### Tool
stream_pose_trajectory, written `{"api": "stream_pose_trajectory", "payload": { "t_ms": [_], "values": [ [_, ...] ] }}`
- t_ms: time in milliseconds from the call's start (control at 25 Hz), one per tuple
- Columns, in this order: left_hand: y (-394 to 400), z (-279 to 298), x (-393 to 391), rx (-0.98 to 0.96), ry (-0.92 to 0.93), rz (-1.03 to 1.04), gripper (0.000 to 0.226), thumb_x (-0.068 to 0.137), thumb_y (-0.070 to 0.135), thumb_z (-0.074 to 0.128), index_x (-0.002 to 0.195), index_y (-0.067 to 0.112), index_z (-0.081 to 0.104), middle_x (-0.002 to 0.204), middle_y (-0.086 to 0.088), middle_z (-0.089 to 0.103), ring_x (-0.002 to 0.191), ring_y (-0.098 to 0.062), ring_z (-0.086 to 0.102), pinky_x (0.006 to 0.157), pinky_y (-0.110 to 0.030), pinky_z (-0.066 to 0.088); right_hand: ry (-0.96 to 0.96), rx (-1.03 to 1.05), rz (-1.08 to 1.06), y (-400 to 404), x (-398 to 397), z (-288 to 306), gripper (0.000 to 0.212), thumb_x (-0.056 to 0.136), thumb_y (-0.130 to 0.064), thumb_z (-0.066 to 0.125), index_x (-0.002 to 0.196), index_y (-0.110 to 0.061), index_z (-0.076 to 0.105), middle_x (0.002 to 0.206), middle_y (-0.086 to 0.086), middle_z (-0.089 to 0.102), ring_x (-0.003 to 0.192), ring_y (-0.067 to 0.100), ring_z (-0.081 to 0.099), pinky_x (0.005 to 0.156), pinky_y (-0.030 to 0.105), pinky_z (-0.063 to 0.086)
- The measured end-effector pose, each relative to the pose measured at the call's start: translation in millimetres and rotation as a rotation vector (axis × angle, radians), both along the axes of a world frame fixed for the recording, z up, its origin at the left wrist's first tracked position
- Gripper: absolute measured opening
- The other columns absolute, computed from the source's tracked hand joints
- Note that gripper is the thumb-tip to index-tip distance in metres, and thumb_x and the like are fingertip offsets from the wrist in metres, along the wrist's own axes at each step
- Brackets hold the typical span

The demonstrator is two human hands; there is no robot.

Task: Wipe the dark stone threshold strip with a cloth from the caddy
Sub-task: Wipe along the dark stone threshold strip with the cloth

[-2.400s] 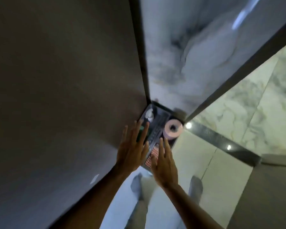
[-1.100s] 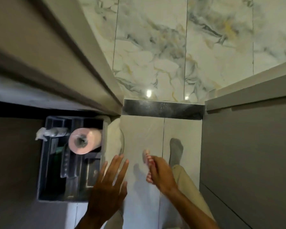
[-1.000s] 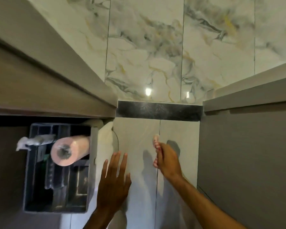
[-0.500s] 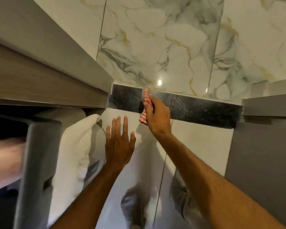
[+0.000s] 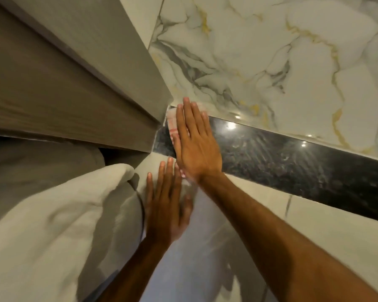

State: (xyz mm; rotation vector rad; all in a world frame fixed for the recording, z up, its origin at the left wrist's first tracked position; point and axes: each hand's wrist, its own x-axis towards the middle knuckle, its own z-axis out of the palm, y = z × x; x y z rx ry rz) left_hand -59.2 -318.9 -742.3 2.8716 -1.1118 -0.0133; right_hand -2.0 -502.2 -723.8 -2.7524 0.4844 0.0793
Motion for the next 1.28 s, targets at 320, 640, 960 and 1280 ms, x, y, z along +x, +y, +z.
{"api": "stream_pose_trajectory", "payload": {
  "t_ms": [320,640,960,1280],
  "values": [
    [-8.3,19.2,-0.9,0.028,0.088,0.098,0.068,0.107,0.043,0.041,0.161,0.002,0.046,0.171,-0.022,0.04,0.16,-0.04,0.038,0.124,-0.069,0.04,0.08,-0.005,0.136,-15.5,-113.2,12.2,0.07,0.117,-0.044,0.027,0.178,-0.014,0.01,0.188,0.008,-0.001,0.176,0.023,0.0,0.143,0.053,0.019],
    [-5.5,9.7,-2.6,-0.017,0.057,0.095,0.068,0.114,0.046,0.025,0.165,0.003,0.038,0.173,-0.025,0.036,0.162,-0.041,0.034,0.13,-0.067,0.032,0.074,-0.008,0.109,12.6,-42.9,10.4,0.071,0.118,-0.042,0.028,0.178,-0.011,0.005,0.187,0.013,-0.006,0.175,0.026,-0.006,0.143,0.054,0.016],
    [0.0,1.3,-2.9,-0.007,0.094,0.069,0.066,0.114,0.039,0.018,0.169,0.004,0.03,0.178,-0.023,0.025,0.167,-0.04,0.022,0.135,-0.063,0.021,0.029,-0.001,-0.158,-16.6,-36.4,10.4,0.07,0.118,-0.039,0.024,0.178,-0.011,0.001,0.187,0.012,-0.008,0.176,0.026,-0.007,0.144,0.054,0.01],
    [-4.2,9.8,-3.2,-0.087,0.152,0.039,0.069,0.108,0.032,0.027,0.172,0.008,0.022,0.181,-0.021,0.016,0.169,-0.037,0.013,0.137,-0.062,0.013,0.088,-0.053,-0.377,-44.6,-209.1,22.6,0.068,0.116,-0.036,0.029,0.177,-0.012,0.015,0.188,0.005,0.005,0.176,0.021,0.006,0.139,0.056,0.025]
  ]
}}
